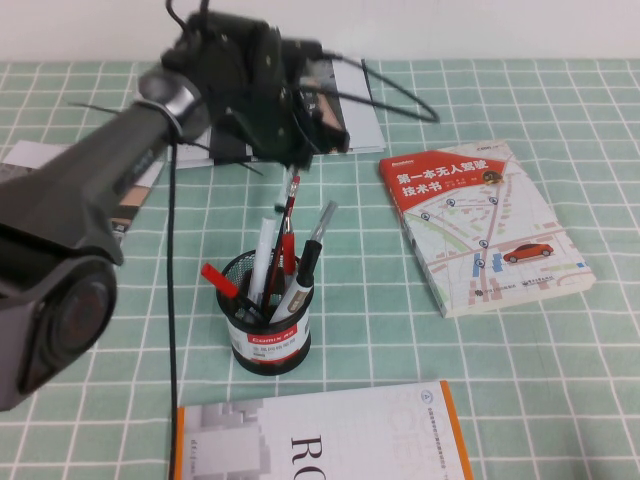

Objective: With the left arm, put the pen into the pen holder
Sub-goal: Pick up the pen on the table, then place the pen onto the pen holder

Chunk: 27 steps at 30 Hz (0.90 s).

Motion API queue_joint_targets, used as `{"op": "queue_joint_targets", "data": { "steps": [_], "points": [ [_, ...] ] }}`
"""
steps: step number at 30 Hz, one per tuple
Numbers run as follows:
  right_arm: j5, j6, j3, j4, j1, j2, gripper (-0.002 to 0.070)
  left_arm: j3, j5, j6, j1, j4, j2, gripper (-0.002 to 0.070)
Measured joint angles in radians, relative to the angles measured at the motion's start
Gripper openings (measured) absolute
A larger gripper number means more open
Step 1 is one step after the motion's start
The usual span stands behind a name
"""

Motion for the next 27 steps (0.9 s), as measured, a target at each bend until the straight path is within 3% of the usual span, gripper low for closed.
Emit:
{"op": "queue_joint_targets", "data": {
  "steps": [15,20,27],
  "points": [
    [-0.002,0.0,0.0,0.0,0.0,0.0,-0.002,0.041,-0.049,0.043,-0.017,0.084,-0.274,0.0108],
    [-0.002,0.0,0.0,0.0,0.0,0.0,-0.002,0.287,-0.236,0.045,-0.033,0.085,-0.46,0.0108],
    [-0.002,0.0,0.0,0.0,0.0,0.0,-0.002,0.863,-0.622,0.043,-0.035,0.085,-0.832,0.0108]
  ]
}}
